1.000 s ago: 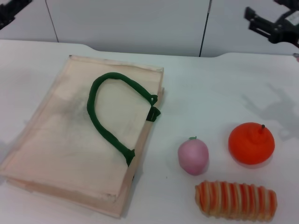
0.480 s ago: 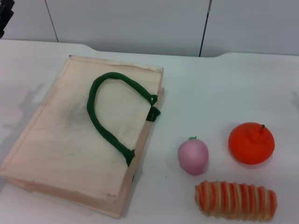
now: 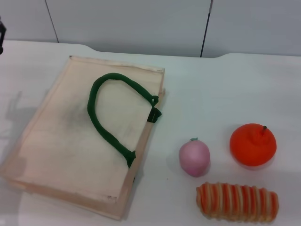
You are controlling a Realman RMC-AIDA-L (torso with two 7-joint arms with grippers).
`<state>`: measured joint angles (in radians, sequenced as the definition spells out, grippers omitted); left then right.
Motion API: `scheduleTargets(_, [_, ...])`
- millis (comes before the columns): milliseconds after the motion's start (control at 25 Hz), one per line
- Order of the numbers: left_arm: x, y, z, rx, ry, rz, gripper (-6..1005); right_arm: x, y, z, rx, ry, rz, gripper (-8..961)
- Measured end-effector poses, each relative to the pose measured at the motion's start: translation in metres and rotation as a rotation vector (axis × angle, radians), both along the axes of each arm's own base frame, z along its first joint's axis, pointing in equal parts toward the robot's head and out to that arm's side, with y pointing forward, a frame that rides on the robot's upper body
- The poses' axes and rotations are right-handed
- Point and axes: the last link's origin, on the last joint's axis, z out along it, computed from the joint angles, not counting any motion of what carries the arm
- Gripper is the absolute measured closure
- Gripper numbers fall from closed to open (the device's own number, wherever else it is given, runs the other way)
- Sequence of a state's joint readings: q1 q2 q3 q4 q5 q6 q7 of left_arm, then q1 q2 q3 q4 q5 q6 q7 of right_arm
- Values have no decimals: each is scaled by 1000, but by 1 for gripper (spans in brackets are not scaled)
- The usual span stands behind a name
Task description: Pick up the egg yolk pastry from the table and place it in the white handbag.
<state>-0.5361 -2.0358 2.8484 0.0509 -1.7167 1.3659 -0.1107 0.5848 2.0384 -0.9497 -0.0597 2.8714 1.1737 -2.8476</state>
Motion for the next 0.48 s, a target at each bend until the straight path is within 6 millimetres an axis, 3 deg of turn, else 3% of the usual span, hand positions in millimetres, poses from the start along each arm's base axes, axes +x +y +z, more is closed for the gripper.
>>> scheduleTargets(480, [-8,-16,-3,115,-52,90,287,19,-11,2,57,81,-101,73])
